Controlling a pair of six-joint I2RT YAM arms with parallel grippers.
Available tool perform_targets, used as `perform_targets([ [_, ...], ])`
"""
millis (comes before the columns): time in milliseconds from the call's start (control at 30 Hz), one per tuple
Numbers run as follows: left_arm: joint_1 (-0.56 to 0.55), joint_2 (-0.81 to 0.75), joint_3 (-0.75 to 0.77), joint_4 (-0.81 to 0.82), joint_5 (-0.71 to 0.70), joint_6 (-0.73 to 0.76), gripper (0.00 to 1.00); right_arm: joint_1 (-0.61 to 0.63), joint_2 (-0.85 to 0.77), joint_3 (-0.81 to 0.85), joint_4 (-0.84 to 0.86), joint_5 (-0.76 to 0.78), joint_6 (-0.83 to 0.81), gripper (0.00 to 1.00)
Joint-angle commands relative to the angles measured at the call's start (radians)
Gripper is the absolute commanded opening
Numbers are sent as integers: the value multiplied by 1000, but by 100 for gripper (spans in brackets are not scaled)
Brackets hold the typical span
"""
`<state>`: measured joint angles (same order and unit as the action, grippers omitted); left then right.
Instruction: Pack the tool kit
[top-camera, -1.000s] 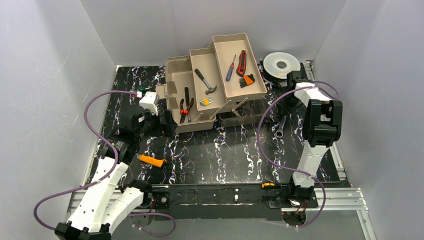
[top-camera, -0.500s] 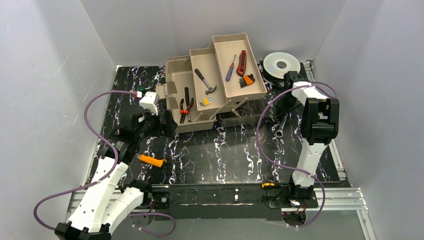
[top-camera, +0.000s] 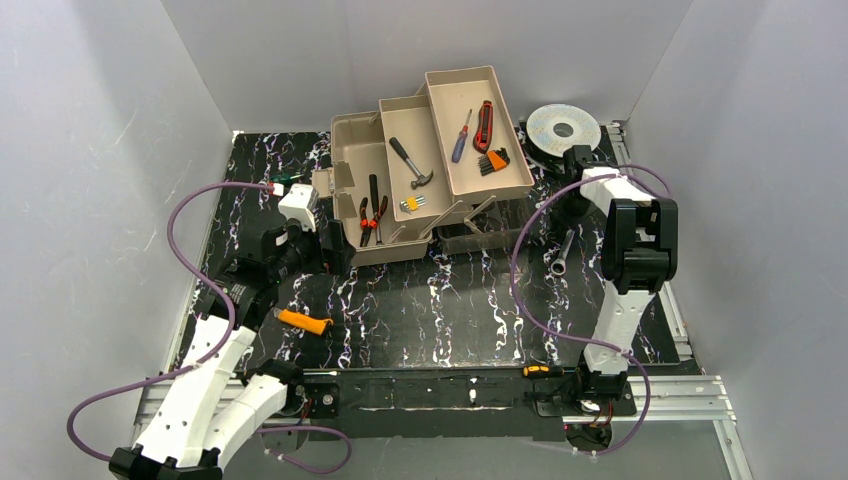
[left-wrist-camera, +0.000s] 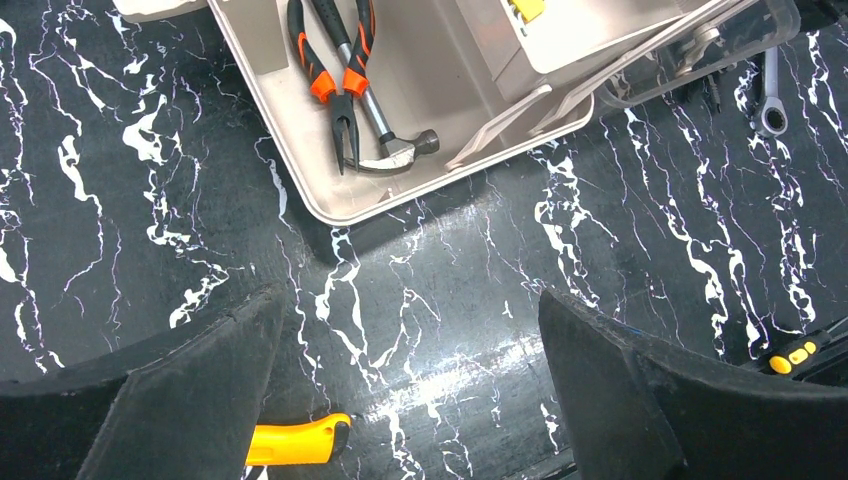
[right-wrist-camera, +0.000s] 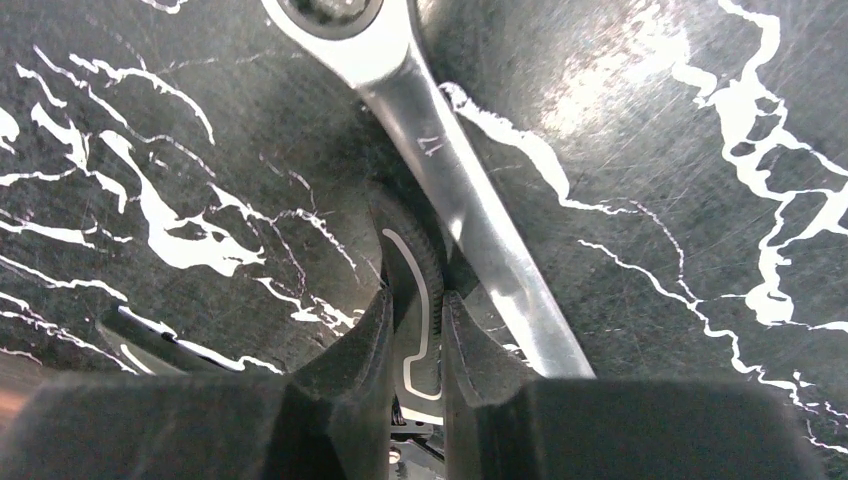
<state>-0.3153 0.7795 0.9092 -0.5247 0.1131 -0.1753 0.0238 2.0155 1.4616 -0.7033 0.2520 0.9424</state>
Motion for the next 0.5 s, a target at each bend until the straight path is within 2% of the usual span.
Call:
perform_targets([
  [0, 7, -18, 7, -14, 5, 8, 100, 40, -42, -75, -1, -65, 3, 15],
  [67, 6, -19, 8, -13, 4, 7, 99, 41, -75, -120, 26, -73, -9, 12],
  [100, 6, -20, 7, -14, 2, 8, 99, 42, -90, -142, 37, -72, -20, 5],
  [133, 6, -21, 7, -14, 2, 8, 100, 42, -106, -166, 44, -67, -32, 3],
  [467, 6, -14, 8, -12, 11, 5, 99, 58, -316, -486, 164, -78, -154, 1],
])
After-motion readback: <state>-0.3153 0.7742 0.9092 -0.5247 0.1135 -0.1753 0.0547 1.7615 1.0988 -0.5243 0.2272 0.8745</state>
